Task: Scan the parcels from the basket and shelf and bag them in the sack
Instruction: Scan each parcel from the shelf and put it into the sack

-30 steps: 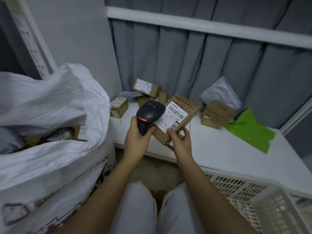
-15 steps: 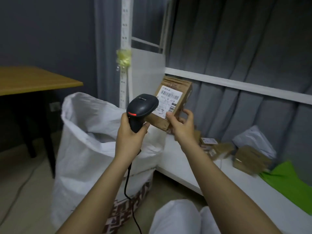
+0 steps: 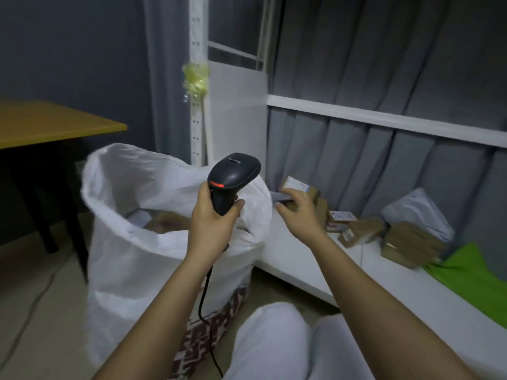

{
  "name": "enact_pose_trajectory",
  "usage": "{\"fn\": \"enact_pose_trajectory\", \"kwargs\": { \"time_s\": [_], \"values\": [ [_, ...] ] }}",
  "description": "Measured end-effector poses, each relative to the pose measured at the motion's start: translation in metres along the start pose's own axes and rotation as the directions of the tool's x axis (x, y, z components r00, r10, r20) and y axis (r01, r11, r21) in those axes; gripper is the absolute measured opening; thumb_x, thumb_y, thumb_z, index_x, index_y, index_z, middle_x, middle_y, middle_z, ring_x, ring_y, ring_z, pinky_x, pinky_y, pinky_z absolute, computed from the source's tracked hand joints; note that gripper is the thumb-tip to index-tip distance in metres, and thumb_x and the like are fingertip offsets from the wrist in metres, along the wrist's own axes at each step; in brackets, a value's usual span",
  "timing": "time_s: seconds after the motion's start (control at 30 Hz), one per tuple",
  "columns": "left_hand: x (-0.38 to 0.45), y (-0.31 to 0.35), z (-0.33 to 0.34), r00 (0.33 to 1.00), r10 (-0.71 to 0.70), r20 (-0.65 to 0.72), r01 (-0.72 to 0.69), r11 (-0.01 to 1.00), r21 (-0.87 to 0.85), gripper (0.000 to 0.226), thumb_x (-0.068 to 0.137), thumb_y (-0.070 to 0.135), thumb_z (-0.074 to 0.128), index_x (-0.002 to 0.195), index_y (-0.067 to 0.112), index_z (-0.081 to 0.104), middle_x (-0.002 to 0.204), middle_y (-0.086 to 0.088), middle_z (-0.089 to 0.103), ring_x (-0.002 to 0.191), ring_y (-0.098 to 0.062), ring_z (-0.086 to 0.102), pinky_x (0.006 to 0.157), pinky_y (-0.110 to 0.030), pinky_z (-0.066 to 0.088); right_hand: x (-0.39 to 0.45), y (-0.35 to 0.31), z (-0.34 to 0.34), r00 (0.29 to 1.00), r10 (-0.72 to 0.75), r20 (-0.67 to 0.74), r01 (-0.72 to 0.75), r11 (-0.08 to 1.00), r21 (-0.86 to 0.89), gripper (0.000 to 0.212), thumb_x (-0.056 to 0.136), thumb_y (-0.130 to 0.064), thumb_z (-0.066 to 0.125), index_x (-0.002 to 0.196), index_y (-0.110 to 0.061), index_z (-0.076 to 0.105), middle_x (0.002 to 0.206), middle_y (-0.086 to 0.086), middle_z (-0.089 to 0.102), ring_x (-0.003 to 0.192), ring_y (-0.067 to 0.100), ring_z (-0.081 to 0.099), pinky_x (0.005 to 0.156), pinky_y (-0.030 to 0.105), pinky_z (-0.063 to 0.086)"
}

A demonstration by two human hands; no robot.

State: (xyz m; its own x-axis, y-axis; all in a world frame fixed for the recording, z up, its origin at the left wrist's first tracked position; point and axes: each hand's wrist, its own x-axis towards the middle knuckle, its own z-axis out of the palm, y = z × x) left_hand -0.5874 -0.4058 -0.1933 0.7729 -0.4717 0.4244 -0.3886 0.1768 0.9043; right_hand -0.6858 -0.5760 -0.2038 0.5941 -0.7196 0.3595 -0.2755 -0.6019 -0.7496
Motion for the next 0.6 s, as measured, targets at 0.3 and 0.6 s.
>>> {"fn": "enact_pose_trajectory", "kwargs": {
  "time_s": [0.3,0.6],
  "values": [
    [-0.009,-0.025,0.133,0.94,-0.049,0.338,0.027,0.997,0.068,0.042,0.082,0.028,0.071,0.117,0.028,0.047,0.109,0.003,0.064,0.099,-0.022,0.063,0.089,-0.048,0.052,-0.039,0.128,-0.078,0.924,0.349,-0.159,-0.348,0.937,0.036,0.023,0.094,-0.018,0.06,0.117,-0.015,0.064,0.128,0.001,0.058,0.117,0.019,0.053,0.09,0.025,0.039],
    [-0.001,-0.09,0.241,0.856,-0.138,0.498,0.063,0.984,0.164,0.045,0.085,0.026,0.07,0.122,0.024,0.045,0.111,0.0,0.064,0.098,-0.023,0.063,0.089,-0.047,0.052,-0.052,0.248,-0.094,0.82,0.541,-0.184,-0.538,0.84,0.071,0.014,0.095,-0.018,0.056,0.103,-0.024,0.065,0.121,0.005,0.062,0.106,0.021,0.06,0.084,0.027,0.044]
  ]
}}
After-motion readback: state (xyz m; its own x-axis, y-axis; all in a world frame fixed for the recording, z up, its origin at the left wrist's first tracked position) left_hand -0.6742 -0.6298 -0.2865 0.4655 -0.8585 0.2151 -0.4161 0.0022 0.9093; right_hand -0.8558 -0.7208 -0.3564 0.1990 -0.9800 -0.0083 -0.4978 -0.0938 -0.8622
